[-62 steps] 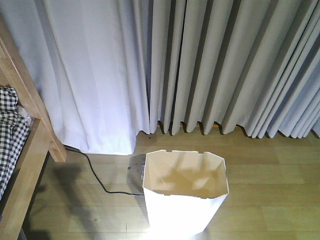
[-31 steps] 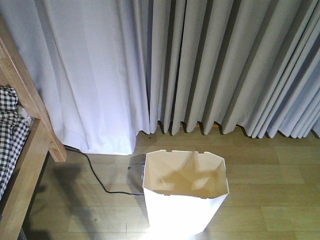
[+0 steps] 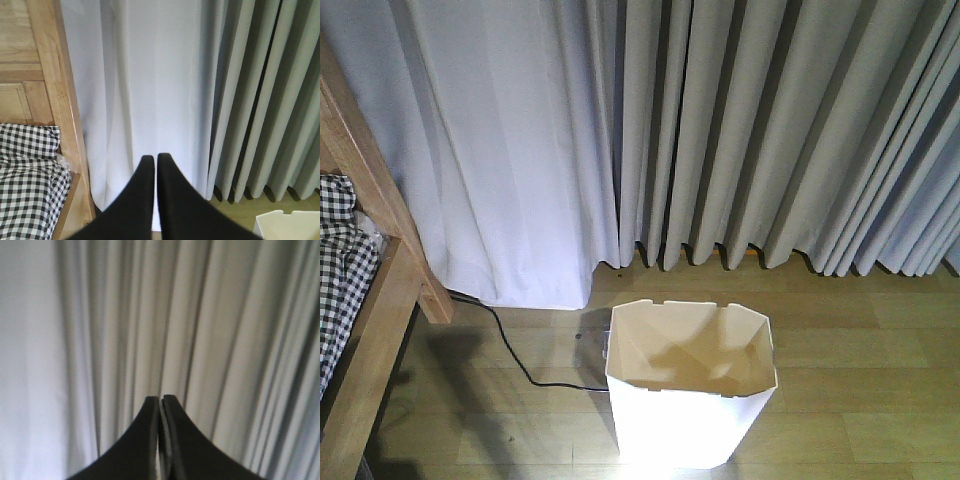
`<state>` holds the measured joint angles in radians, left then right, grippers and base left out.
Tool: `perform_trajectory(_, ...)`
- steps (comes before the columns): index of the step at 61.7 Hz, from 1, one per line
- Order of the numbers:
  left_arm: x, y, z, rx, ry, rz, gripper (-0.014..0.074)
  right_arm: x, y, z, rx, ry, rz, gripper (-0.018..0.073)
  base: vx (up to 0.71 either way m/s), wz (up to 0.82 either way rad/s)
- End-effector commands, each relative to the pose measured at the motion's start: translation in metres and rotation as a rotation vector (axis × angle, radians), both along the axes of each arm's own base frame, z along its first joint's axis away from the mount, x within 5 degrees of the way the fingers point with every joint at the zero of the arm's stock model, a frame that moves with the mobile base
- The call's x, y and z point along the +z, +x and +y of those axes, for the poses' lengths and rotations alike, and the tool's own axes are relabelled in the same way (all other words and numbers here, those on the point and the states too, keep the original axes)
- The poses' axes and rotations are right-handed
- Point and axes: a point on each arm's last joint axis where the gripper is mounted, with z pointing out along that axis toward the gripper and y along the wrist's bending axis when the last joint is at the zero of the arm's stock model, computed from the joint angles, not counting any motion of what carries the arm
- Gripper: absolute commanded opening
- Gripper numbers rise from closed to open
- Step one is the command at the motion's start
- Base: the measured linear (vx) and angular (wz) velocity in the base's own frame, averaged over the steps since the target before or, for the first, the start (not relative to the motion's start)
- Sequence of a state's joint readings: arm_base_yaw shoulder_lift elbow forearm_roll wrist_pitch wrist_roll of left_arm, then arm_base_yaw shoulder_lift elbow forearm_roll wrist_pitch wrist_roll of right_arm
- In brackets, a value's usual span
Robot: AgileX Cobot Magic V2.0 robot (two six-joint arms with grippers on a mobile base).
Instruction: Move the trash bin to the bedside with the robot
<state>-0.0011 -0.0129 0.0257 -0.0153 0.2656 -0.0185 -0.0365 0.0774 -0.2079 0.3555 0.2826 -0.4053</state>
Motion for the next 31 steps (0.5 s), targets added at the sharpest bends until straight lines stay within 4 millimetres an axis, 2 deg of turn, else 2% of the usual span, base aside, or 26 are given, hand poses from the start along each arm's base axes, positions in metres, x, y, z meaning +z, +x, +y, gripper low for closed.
perform_trajectory(1, 0.001, 0.001, 0.0, 0.0, -0.008, -0.065, -0.0007, -0.004, 0.002, -0.007, -0.075, 0.02, -0.092, -0.0009, 0.0, 0.0)
perform_trajectory(17, 0.001, 0.001, 0.0, 0.0, -0.008, -0.065, -0.0007, -0.058, 0.003, -0.01, -0.106, 0.05, -0.049, -0.0009, 0.0, 0.0)
perform_trajectory(31, 0.001, 0.001, 0.0, 0.0, -0.008, -0.065, -0.0007, -0.058, 0.004, -0.009, -0.102, 0.025, -0.057, -0.0009, 0.0, 0.0)
